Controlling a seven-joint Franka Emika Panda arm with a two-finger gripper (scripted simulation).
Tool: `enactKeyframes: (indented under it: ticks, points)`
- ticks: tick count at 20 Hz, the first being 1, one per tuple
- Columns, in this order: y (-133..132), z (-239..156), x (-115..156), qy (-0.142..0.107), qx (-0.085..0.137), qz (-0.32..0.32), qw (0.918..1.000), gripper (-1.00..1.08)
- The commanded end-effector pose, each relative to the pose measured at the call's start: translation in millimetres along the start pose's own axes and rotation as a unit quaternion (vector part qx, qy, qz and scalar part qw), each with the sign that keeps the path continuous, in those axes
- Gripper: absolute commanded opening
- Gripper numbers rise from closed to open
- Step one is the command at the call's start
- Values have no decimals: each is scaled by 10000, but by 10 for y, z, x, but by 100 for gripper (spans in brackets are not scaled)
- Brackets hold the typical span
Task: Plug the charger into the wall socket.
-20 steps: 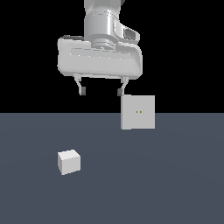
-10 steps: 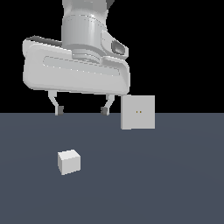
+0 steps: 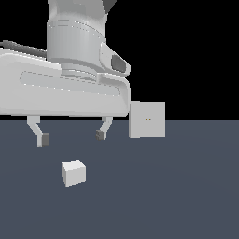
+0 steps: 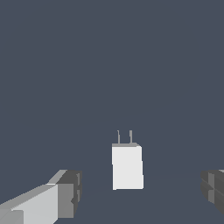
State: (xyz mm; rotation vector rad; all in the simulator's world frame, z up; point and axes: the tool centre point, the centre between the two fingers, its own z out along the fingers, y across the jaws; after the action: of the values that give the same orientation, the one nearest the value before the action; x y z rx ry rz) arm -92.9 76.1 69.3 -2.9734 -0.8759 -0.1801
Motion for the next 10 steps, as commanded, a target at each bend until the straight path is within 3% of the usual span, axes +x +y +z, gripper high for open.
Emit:
enactKeyframes:
  ticks: [1, 10]
  points:
    - [-35, 40, -27, 27, 6, -108, 9999, 100]
    - [-48, 77, -46, 30, 11, -156, 9999, 100]
